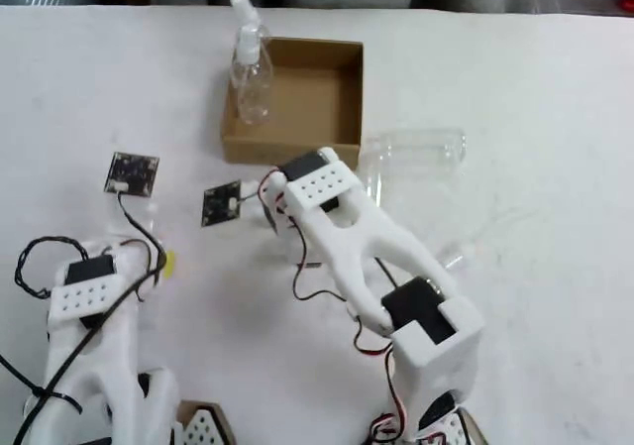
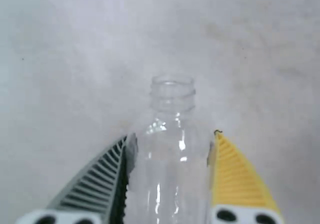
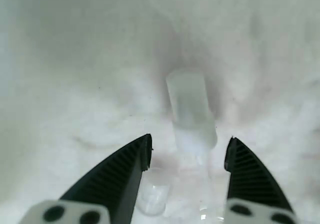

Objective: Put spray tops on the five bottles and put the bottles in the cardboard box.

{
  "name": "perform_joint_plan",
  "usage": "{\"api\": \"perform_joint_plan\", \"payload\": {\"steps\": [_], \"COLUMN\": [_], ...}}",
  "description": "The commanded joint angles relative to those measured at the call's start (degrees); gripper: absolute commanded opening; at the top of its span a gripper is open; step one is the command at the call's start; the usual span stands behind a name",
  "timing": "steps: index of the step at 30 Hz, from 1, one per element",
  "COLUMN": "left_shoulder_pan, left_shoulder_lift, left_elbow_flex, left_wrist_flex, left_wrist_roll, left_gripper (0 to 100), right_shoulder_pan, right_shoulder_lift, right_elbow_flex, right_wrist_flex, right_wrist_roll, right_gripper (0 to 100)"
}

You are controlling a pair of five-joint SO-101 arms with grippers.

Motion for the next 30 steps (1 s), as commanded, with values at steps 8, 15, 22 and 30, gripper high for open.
{"api": "perform_joint_plan", "payload": {"steps": [8, 15, 22, 30], "left_shoulder_pan": [0.84, 0.84, 0.84, 0.75], "left_shoulder_lift": [-1.71, -1.71, -1.71, -1.71], "left_elbow_flex": [-0.26, -0.26, -0.26, -0.26], "left_wrist_flex": [-1.23, -1.23, -1.23, -1.23], "left_wrist_roll": [-0.44, -0.44, -0.44, -0.44], "left_gripper": [18, 18, 18, 18], "right_shoulder_pan": [-0.13, 0.40, 0.48, 3.30], "right_shoulder_lift": [4.09, 6.29, 5.85, -6.02], "right_elbow_flex": [-2.64, -3.69, -4.48, -7.30], "right_wrist_flex": [-5.14, -5.93, -5.76, -4.09], "right_wrist_roll": [0.18, 0.18, 0.18, -15.12], "right_gripper": [21.8, 11.3, 1.3, 1.6]}}
